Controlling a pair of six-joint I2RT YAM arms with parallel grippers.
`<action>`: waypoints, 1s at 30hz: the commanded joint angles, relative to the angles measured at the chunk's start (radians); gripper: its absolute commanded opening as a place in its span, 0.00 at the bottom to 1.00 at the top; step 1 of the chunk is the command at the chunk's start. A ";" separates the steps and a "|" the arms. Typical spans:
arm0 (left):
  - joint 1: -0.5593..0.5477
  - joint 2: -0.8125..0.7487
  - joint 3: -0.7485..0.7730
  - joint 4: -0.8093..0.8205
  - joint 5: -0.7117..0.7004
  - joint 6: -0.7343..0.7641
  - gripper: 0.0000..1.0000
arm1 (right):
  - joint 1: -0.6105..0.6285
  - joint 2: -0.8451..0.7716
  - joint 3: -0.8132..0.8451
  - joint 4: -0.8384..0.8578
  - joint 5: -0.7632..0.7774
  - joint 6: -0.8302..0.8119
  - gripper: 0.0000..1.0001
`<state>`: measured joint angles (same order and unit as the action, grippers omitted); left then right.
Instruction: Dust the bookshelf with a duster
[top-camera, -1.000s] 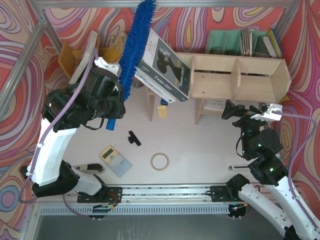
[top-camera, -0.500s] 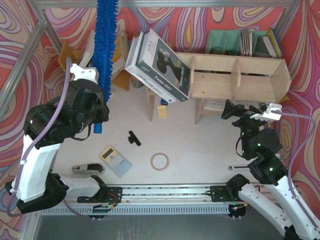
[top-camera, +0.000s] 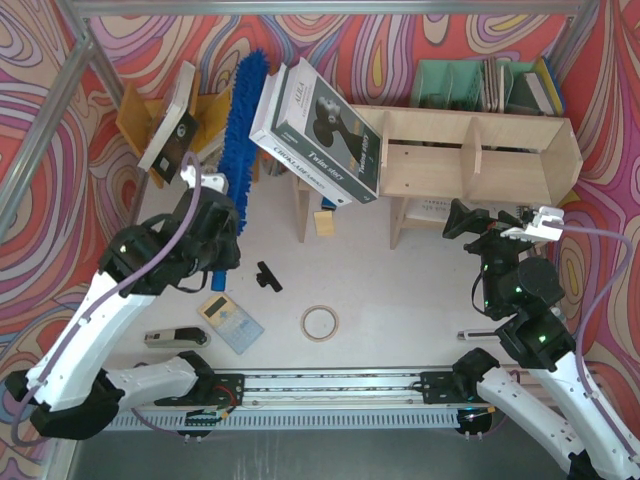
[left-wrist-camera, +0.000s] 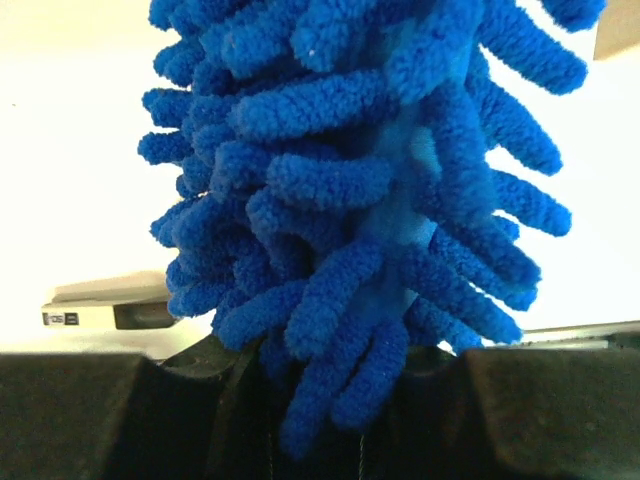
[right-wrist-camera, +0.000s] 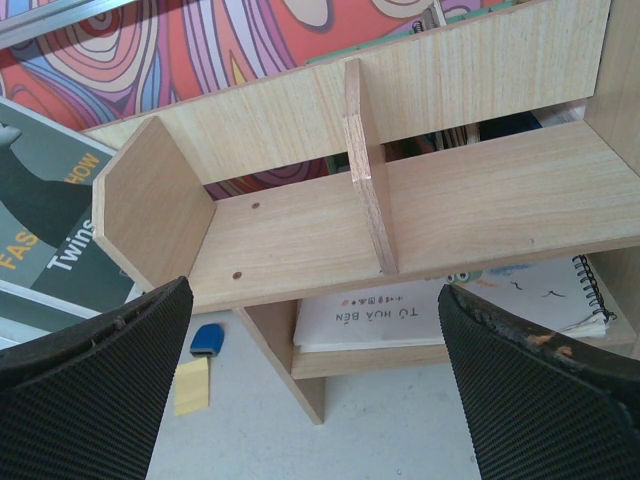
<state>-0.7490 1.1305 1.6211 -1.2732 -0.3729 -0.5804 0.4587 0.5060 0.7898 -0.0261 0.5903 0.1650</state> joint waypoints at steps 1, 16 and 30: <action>0.005 -0.086 -0.125 0.132 0.072 -0.006 0.00 | 0.001 0.004 -0.005 0.036 0.006 0.005 0.99; -0.003 -0.182 -0.531 0.419 0.282 -0.019 0.00 | 0.001 0.011 -0.003 0.032 0.013 0.002 0.99; -0.013 -0.140 -0.540 0.449 0.256 -0.040 0.00 | 0.001 0.018 -0.004 0.037 0.013 0.000 0.99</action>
<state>-0.7593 1.0004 1.0004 -0.8738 -0.0818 -0.6437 0.4587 0.5224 0.7898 -0.0265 0.5907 0.1650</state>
